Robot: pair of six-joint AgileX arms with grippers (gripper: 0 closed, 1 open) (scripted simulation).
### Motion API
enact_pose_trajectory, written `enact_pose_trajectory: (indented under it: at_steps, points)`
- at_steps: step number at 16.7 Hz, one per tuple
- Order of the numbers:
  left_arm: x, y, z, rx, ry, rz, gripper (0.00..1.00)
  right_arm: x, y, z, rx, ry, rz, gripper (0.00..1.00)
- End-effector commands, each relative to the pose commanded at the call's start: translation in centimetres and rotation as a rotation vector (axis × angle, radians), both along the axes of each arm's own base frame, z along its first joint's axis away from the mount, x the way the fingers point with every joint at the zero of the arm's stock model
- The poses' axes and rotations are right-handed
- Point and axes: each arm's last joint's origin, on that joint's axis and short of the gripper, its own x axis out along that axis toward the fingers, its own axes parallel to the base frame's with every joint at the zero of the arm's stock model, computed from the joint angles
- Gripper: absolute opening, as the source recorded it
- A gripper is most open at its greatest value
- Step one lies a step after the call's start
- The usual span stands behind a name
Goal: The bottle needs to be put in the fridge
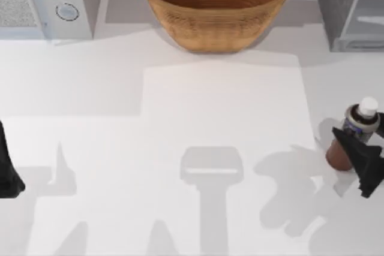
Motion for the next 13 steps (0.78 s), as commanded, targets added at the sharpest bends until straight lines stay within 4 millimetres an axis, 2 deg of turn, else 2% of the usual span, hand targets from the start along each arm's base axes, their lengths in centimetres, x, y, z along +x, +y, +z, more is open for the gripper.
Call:
enact_pose_trajectory:
  at_steps: [1, 2, 13]
  points:
    - [0.00, 0.00, 0.00, 0.000, 0.000, 0.000, 1.00, 0.00, 0.00, 0.00, 0.000, 0.000, 0.000, 0.03]
    - [0.00, 0.00, 0.00, 0.000, 0.000, 0.000, 1.00, 0.00, 0.00, 0.00, 0.000, 0.000, 0.000, 0.01]
    - [0.00, 0.00, 0.00, 0.000, 0.000, 0.000, 1.00, 0.18, -0.48, 0.20, -0.004, -0.003, -0.001, 0.01]
